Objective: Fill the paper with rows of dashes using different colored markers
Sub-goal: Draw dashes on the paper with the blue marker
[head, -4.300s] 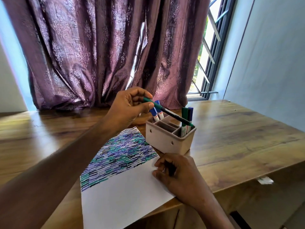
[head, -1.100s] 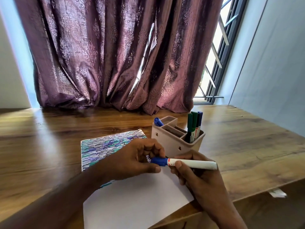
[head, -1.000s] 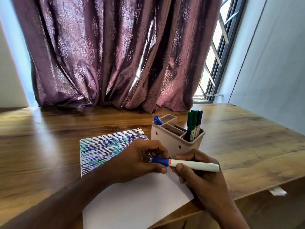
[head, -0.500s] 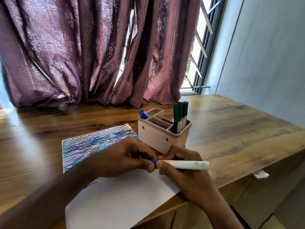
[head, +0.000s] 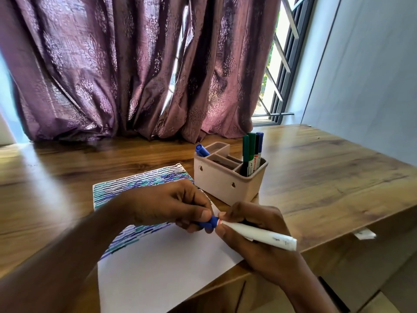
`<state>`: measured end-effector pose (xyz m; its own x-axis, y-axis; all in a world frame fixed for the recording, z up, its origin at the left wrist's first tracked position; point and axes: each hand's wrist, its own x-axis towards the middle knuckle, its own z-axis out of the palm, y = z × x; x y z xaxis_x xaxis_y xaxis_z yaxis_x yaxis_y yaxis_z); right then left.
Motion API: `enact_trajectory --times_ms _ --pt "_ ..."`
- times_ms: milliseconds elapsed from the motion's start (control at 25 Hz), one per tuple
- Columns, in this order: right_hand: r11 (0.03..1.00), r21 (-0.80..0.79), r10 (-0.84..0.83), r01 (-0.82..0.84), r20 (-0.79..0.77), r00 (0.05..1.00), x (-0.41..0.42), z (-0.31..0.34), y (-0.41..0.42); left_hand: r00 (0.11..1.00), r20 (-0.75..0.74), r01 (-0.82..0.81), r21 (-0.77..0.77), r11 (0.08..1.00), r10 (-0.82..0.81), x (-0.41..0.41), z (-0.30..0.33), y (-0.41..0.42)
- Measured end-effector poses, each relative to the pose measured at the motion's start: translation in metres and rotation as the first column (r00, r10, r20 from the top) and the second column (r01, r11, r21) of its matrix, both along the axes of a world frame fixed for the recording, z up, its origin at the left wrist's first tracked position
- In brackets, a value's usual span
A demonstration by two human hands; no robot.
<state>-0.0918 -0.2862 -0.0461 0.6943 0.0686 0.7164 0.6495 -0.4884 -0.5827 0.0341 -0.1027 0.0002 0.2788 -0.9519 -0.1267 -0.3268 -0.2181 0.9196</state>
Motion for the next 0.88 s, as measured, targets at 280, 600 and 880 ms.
enact_trajectory --times_ms 280,600,880 --pt "0.993 -0.118 0.022 -0.022 0.001 1.000 0.007 -0.006 -0.002 1.000 -0.022 -0.010 0.013 1.000 0.010 0.011 -0.004 0.005" --pt "0.987 0.123 -0.095 0.102 -0.060 0.994 -0.004 -0.002 -0.001 0.888 0.032 -0.427 -0.307 0.850 0.458 0.045 -0.007 0.060" --pt "0.985 0.105 -0.108 0.135 -0.235 0.966 0.000 -0.001 -0.005 0.657 0.621 -0.396 -0.197 0.897 0.427 0.029 -0.018 0.027"
